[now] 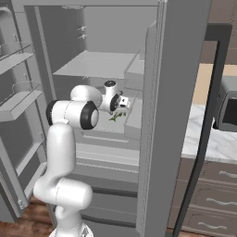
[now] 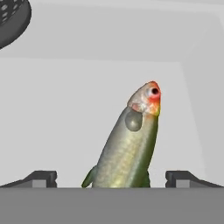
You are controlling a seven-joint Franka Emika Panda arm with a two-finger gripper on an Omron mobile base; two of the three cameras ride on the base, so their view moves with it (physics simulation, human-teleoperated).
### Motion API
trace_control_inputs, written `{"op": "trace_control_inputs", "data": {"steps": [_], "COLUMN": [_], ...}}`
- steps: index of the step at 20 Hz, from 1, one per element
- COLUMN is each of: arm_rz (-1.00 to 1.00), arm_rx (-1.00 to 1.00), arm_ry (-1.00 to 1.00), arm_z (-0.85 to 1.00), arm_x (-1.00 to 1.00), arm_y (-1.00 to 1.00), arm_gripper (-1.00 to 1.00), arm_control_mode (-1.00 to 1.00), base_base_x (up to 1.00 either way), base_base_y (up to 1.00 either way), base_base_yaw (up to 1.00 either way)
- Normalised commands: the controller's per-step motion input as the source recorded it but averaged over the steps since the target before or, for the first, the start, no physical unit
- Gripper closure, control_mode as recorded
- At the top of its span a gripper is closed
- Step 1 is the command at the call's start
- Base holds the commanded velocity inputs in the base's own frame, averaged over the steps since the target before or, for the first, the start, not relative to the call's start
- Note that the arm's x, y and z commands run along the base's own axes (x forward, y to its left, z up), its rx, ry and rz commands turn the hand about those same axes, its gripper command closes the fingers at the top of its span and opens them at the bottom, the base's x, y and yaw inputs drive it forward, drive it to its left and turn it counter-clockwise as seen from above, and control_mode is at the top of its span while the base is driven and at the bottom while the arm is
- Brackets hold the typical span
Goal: Take the fish from the fridge and place it on the digital scale on the counter by the fridge. Wait a few seconds for a reading, then move it to the plate on the dining counter.
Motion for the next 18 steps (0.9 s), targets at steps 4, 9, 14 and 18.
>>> {"op": "trace_control_inputs", "data": {"steps": [4, 9, 14, 18], "arm_rz": [0.0, 0.0, 0.0, 0.0], "arm_rx": [-0.03, 0.13, 0.04, 0.0], "arm_ry": [0.0, -0.04, -0.01, 0.0], "arm_z": [-0.16, -0.57, -0.15, -0.06], "arm_x": [0.0, 0.0, 0.0, 0.0], "arm_y": [0.0, 0.0, 0.0, 0.0], "arm_gripper": [-1.0, -1.0, -1.0, -1.0], "arm_control_mode": [-1.0, -1.0, -1.0, -1.0], "base_base_x": [0.0, 0.0, 0.0, 0.0], "base_base_y": [0.0, 0.0, 0.0, 0.0], "base_base_yaw": [0.0, 0.0, 0.0, 0.0]}}
